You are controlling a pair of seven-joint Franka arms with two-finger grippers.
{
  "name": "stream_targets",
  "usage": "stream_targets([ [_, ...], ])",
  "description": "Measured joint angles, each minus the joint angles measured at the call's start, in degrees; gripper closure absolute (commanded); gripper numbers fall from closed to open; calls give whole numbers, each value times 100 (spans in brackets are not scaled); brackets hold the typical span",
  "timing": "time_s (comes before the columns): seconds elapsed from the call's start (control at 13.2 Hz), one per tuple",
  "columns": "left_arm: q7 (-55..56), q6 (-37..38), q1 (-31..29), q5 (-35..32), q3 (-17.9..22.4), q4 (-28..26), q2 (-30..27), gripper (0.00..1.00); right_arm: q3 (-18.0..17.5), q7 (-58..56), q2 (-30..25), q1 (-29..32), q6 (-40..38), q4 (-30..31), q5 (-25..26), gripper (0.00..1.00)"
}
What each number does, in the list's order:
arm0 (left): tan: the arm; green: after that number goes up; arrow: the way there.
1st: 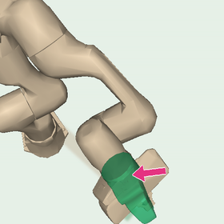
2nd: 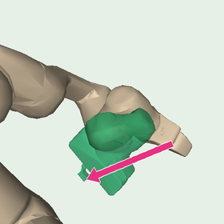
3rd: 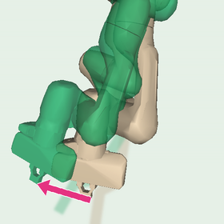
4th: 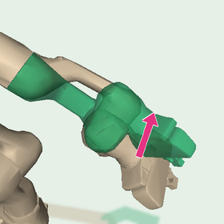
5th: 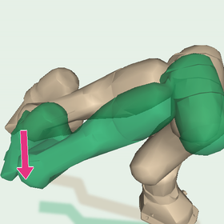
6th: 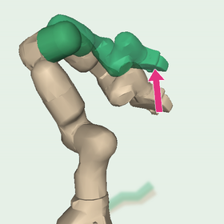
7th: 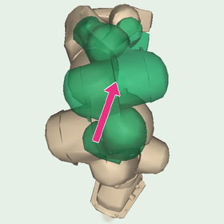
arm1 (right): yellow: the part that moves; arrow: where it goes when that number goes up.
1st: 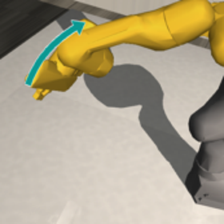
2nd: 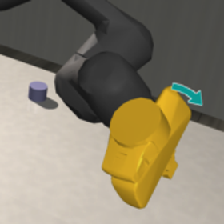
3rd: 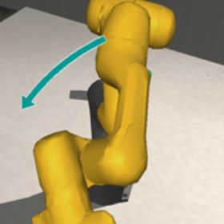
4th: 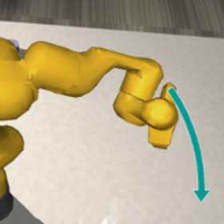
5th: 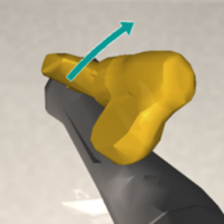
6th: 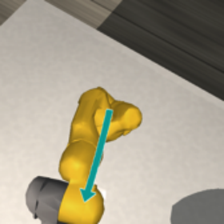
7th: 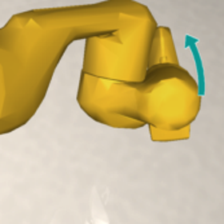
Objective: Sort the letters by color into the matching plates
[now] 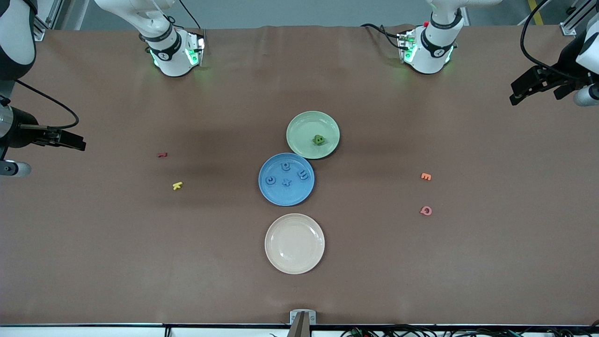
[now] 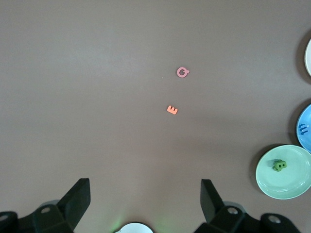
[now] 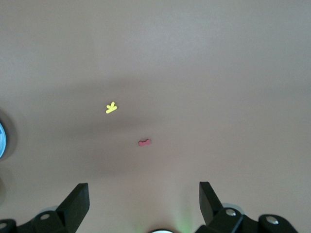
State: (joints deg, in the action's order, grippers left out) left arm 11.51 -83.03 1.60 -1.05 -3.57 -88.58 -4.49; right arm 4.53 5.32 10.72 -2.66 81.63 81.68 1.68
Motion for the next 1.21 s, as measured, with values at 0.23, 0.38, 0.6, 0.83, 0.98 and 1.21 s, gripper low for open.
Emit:
stream_targets([
  [0.23, 0, 1, -1, 0, 1, 0, 0, 0, 1, 4, -90, 30, -112, 41, -34, 0],
  [0.38, -1, 3, -1, 0, 1, 0, 1, 0, 3, 3, -344, 141, -114, 224, -119, 0],
  [0.6, -3, 4, -1, 0, 1, 0, 1, 0, -13, 2, -824, 193, -111, 522, -170, 0],
  [0.83, -3, 4, -2, 0, 3, 0, 1, 0, -57, 2, -1204, 193, 15, 850, -181, 0],
  [0.98, -3, 6, -2, 0, 3, 0, 1, 0, -66, 2, -1376, 193, 83, 996, -184, 0],
  [1.21, -11, 9, -2, 0, 3, 0, 1, 0, -74, 2, -1575, 193, 98, 1048, -187, 0],
])
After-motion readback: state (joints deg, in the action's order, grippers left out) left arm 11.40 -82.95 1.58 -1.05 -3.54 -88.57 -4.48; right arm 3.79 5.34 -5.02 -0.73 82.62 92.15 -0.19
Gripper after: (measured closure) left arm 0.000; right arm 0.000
